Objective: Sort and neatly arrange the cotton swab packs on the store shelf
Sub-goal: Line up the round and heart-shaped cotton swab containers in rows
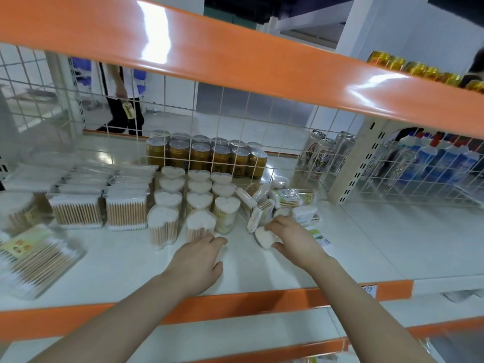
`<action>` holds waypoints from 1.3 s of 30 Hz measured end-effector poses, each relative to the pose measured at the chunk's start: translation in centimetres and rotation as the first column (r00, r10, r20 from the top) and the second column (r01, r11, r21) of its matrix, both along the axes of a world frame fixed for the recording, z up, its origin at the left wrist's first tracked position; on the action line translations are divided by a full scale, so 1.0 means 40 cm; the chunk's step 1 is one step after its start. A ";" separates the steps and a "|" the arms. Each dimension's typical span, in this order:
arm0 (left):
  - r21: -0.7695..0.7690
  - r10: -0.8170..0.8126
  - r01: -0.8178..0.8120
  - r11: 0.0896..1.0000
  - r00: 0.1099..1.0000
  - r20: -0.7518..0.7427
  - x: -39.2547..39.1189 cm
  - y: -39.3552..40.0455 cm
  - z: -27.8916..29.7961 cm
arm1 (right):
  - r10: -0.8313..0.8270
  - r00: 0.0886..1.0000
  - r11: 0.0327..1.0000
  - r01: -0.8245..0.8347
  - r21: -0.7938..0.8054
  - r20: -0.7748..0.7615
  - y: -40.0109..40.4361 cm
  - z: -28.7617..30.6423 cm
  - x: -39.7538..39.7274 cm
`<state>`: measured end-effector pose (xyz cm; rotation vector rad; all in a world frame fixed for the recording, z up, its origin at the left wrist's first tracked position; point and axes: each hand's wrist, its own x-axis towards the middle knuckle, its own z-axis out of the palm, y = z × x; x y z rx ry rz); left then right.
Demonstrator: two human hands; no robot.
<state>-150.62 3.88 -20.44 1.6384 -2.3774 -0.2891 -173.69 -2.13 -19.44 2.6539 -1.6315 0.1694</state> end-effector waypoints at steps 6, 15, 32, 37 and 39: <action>0.010 0.020 -0.019 1.000 0.999 -0.032 0.000 0.007 0.005 | -0.054 0.974 0.998 0.058 -0.009 0.222 0.029 0.044 0.003; 0.003 0.061 -0.061 0.998 0.995 -0.083 0.001 0.003 0.016 | -0.092 0.780 0.996 0.064 0.067 0.619 0.070 0.109 0.054; 0.113 0.176 -0.141 0.984 0.887 -0.427 0.018 0.008 0.012 | 0.044 0.701 0.975 -0.184 0.121 0.712 0.109 0.145 0.119; 0.117 0.165 -0.121 0.986 0.841 -0.516 0.033 0.013 0.012 | 0.030 0.715 0.972 -0.182 0.145 0.698 0.104 0.145 0.105; 0.115 0.160 -0.115 0.987 0.825 -0.542 0.041 0.015 0.013 | 0.036 0.761 0.976 -0.167 0.142 0.648 0.102 0.144 0.096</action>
